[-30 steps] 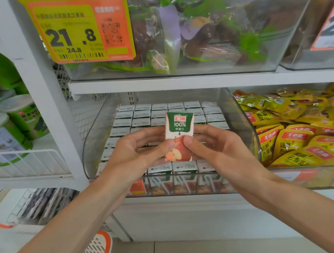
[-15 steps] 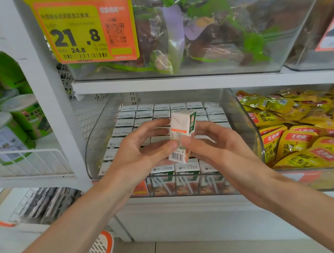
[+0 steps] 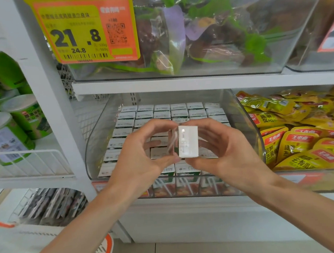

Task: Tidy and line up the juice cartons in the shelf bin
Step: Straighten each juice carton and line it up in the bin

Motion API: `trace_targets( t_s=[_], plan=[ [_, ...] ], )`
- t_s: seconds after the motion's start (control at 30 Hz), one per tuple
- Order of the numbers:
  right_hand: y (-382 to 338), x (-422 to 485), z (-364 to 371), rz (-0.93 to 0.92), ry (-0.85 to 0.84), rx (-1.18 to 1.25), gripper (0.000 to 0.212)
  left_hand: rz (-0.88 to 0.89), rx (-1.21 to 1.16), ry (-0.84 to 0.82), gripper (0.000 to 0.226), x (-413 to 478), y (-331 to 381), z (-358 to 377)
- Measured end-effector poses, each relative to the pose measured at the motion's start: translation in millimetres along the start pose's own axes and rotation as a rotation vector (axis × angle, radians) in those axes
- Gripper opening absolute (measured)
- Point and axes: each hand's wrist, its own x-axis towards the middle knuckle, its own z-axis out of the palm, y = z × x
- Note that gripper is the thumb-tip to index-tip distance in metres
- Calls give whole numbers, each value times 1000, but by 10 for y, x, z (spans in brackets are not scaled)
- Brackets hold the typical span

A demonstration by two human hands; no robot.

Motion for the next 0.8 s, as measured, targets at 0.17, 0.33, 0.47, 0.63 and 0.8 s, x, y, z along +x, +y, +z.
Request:
trace_targets(
  t_s=[0.17, 0.33, 0.47, 0.63, 0.8],
  plan=[
    [3, 25, -2, -53, 27, -73, 64, 28, 9, 12, 54, 1, 15, 4],
    [-4, 22, -9, -4, 15, -16, 64, -3, 0, 19, 58, 3, 14, -1],
    [-37, 26, 27, 123, 85, 238, 41, -39, -53, 39, 57, -1, 7, 23],
    [-85, 44, 88, 279, 122, 525, 33, -110, -165, -59, 47, -30, 4, 48],
    [-101, 116, 64, 448, 158, 765, 31, -168, -308, -62, 40, 6, -15, 58]
  ],
)
